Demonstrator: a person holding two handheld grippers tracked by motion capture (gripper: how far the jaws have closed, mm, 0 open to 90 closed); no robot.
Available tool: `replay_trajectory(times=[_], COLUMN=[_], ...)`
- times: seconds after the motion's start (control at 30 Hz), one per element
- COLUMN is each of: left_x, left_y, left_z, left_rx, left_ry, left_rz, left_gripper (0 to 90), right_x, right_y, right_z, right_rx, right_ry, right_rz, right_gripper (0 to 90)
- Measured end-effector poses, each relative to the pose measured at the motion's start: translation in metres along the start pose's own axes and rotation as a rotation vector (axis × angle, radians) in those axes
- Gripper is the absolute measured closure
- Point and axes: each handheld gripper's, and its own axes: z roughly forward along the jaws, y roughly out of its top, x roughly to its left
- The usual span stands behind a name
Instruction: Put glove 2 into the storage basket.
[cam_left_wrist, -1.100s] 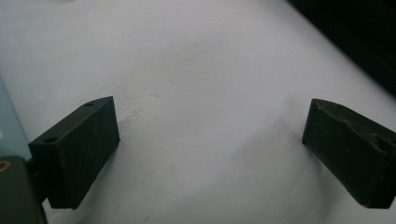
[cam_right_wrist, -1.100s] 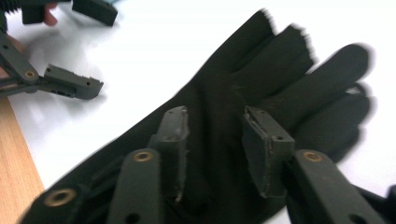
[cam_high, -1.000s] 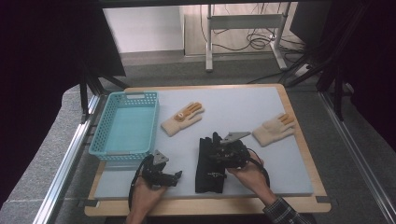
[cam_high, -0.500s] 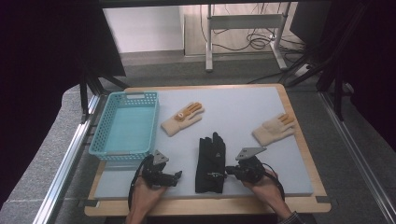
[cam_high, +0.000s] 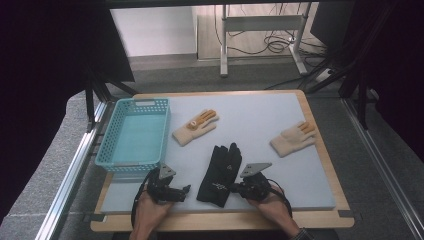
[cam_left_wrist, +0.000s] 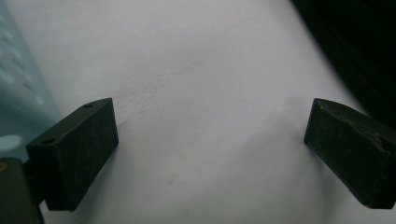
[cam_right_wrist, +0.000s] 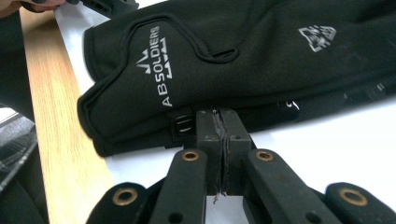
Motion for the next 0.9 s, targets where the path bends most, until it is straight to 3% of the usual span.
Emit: replay_trajectory(times=[0.17,0.4,0.6,0.73,0.9], left_x=[0.005,0.006,0.005,0.005,0.006], left_y=[-0.002,-0.005,-0.006,-0.006,-0.006], left_z=[-0.002,-0.001,-0.001,-0.001,0.0], left_rx=[-0.002,-0.024,-0.034,-0.035,-0.034], left_ry=[-0.008,-0.017,-0.015,-0.013,-0.013], left_rz=[0.009,0.018,0.008,0.005,0.003], left_gripper=[4.0,3.2,3.0,2.9,2.9], right_x=[0.005,0.009,0.007,0.009,0.008], right_y=[0.009,0.021,0.023,0.024,0.024], right_z=[0.012,0.028,0.033,0.032,0.016], right_rx=[-0.005,-0.016,-0.032,-0.027,-0.048], right_ry=[0.005,-0.025,-0.022,-0.025,-0.036], right_rz=[-0.011,-0.041,-0.019,-0.022,-0.03], right_gripper=[86.2,86.6,86.1,84.6,78.1])
